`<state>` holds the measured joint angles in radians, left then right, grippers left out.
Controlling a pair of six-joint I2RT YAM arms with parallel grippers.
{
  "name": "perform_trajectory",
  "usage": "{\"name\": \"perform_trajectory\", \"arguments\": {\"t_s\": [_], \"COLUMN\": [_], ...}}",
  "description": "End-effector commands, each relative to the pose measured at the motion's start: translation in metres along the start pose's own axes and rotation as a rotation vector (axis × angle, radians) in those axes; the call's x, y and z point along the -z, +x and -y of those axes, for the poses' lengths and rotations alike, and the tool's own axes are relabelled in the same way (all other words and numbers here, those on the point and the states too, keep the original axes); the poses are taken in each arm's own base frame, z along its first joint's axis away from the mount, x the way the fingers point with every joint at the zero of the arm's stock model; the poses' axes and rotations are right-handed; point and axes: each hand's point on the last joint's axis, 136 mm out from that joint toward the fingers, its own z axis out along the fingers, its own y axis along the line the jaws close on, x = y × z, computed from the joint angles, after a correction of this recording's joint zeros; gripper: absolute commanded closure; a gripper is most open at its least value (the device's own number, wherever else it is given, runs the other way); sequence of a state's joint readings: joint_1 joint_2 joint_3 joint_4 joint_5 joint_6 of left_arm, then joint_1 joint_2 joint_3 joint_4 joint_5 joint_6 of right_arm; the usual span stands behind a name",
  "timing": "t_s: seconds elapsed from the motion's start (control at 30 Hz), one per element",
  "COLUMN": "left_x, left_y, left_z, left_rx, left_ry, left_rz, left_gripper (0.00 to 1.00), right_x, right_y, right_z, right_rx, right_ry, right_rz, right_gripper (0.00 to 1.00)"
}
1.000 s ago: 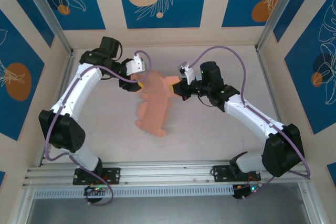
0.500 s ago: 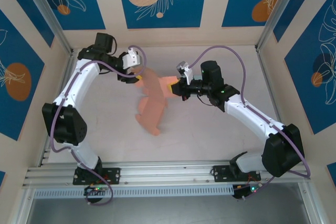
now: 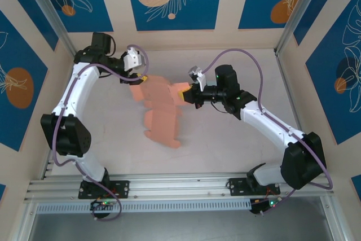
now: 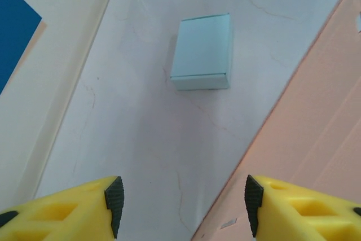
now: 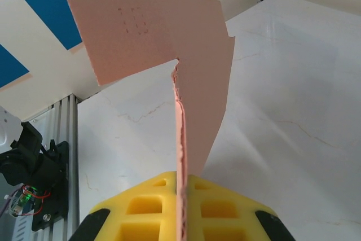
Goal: Fold the paper box
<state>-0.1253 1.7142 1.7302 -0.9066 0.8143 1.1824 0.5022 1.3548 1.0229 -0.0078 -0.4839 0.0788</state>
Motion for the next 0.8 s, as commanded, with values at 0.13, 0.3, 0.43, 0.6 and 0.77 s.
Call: {"name": "perform_trajectory", "arguments": {"t_s": [0.13,0.3,0.43,0.6,0.77], "left_x": [-0.012,-0.027,-0.033,-0.037,-0.044], "left_y": [-0.003,0.007,0.006,0.007,0.010], "left_z": [0.020,0.025,0.031,0.023,0.011], "left_rx": [-0.003,-0.008,-0.010,-0.006,-0.005], "left_ry": [0.078,0.095,0.122,0.121,0.096], "left_rz": [0.030,-0.044,-0.052,-0.062,-0.075], "left_gripper": [0.59,0.69,0.51,0.54,0.48], "right_x": [-0.004,-0.005,-0.002,0.000,0.002], "right_y": [-0.014,-0.010,-0.005,-0.003,-0.004], "right_z": [0.002,0.013,0.018,0.014,0.008], "right_rx": [0.021,0.004,-0.012,-0.015,-0.011], "right_ry": [-0.021,0.013,0.015,-0.007,-0.029], "right_rz": [0.034,0.035,0.042,0.038,0.037], "right_gripper": [1.00,1.00,1.00,1.00,1.00]}}
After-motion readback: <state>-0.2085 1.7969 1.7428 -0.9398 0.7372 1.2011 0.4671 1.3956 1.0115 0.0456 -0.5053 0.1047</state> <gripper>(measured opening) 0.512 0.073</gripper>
